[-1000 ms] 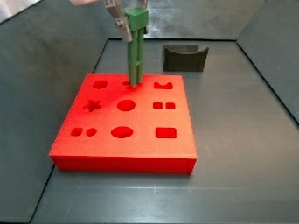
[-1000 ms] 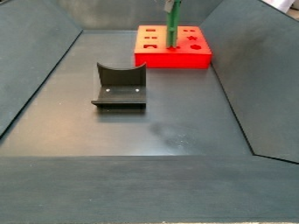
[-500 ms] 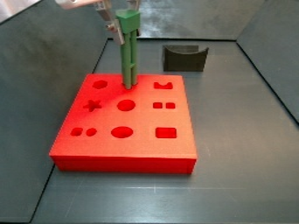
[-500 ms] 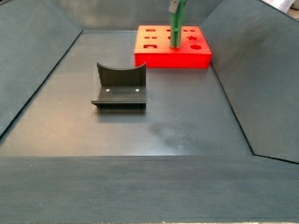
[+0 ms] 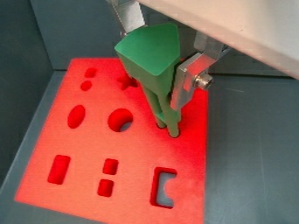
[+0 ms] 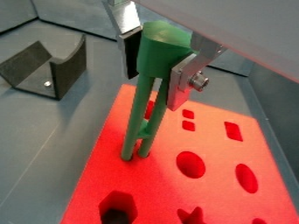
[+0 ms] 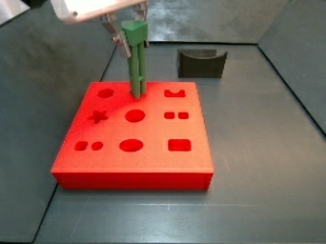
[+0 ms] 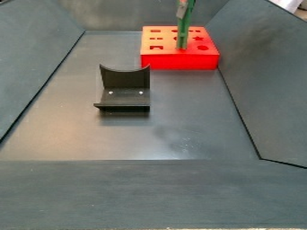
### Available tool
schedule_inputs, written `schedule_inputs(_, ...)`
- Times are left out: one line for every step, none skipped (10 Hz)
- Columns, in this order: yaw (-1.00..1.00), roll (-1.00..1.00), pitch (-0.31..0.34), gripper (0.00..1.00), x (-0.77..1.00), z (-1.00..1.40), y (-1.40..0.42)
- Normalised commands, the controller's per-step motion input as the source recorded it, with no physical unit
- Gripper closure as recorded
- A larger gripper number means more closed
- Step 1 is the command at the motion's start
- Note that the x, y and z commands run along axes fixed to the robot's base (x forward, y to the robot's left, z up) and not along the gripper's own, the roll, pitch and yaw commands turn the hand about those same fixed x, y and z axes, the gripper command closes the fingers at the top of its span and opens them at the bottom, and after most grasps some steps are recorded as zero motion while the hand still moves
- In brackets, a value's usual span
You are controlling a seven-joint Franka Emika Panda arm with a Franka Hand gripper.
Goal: Pick up the 3 prong object. Move up. Place the 3 prong object on the fixture. Regrasp the 3 prong object. Move to above the board. Insert the 3 prong object.
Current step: Insert the 3 prong object.
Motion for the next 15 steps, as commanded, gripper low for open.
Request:
schedule_inputs(0.43,0.4,-0.064,1.0,0.0,-0.45,0.0)
schedule_inputs(0.27,0.25,-0.083,1.0,0.01,-0.73,0.0)
schedule_inputs(0.13,0.14,-0.066,1.0,0.11,-0.95,0.0)
schedule_inputs(0.0,0.09,-0.047,1.0,0.14,-1.0,-0.22)
schedule_inputs(-0.11,0.06,-0.024,1.0,0.33,-1.0,-0.28)
schedule_inputs(-0.22,0.06,0.0,1.0,0.36,-1.0,-0.28)
schedule_inputs(-0.32,0.04,0.0,1.0,0.41,-1.0,-0.25)
schedule_inputs(-0.26,0.0,0.027,1.0,0.45,-1.0,-0.17)
schedule_inputs(-0.13,0.0,0.049,1.0,0.54,-1.0,-0.08)
schedule_inputs(0.0,0.0,0.06,1.0,0.56,-1.0,0.01)
schedule_inputs(0.12,0.02,0.0,1.0,0.43,-1.0,0.2)
schedule_inputs(0.19,0.07,-0.026,1.0,0.31,-1.0,0.32)
schedule_inputs(0.12,0.04,-0.104,1.0,0.27,-0.89,0.38)
schedule_inputs(0.09,0.07,-0.189,1.0,0.02,-0.75,0.38)
schedule_inputs(0.0,0.1,-0.209,1.0,-0.07,-0.76,0.21)
